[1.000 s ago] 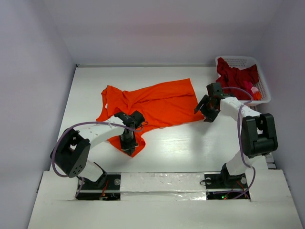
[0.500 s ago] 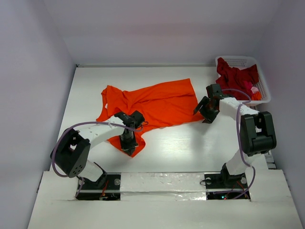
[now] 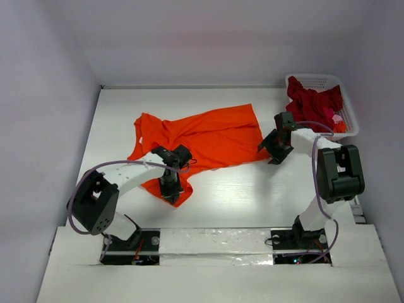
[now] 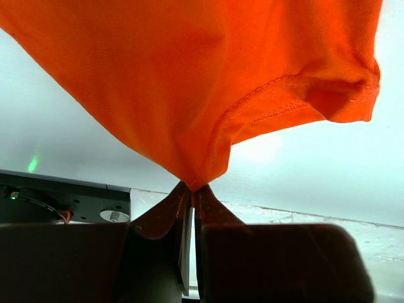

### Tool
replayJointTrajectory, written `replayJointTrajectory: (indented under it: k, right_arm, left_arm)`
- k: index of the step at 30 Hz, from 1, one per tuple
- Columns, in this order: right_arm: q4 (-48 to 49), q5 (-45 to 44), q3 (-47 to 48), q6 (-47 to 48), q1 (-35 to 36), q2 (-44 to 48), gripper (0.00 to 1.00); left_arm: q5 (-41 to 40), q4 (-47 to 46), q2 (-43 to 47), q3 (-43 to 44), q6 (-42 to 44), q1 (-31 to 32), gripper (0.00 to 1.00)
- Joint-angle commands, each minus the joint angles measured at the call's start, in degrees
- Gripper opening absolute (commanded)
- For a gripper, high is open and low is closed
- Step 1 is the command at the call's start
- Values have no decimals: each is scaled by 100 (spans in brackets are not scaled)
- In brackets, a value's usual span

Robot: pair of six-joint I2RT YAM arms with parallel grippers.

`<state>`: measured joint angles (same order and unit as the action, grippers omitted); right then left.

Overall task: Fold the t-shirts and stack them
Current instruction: Grap the side of the flattened tshirt closest away from the robot with both arms

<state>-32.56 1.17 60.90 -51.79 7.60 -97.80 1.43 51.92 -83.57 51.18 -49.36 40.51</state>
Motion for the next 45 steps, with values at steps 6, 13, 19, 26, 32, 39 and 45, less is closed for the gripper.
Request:
replayJointTrajectory:
  k: [6,13,19,26,32,39,45]
  right_arm:
    - [-31,-371,62,-244,-92,129,65]
    - [-67,-407,36,-279,-144,156,58]
    - [-49,-425,36,-279,-144,165,51]
    - [-49,-416,44,-270,-144,147,42]
    - [-40,-416,44,-244,-144,156,30]
    - [-32,-398,53,-226,-144,138,14]
    - [-67,-381,79,-226,-144,112,0]
  left_arm:
    - [6,152,51,270,137,27,0]
    - [6,143,-45,393,190,27,0]
    - [15,143,-54,411,199,27,0]
    - [24,134,-28,375,182,27,0]
    - [15,125,-28,393,190,27,0]
    - [15,134,-19,393,182,27,0]
    - [-2,178,-19,445,173,27,0]
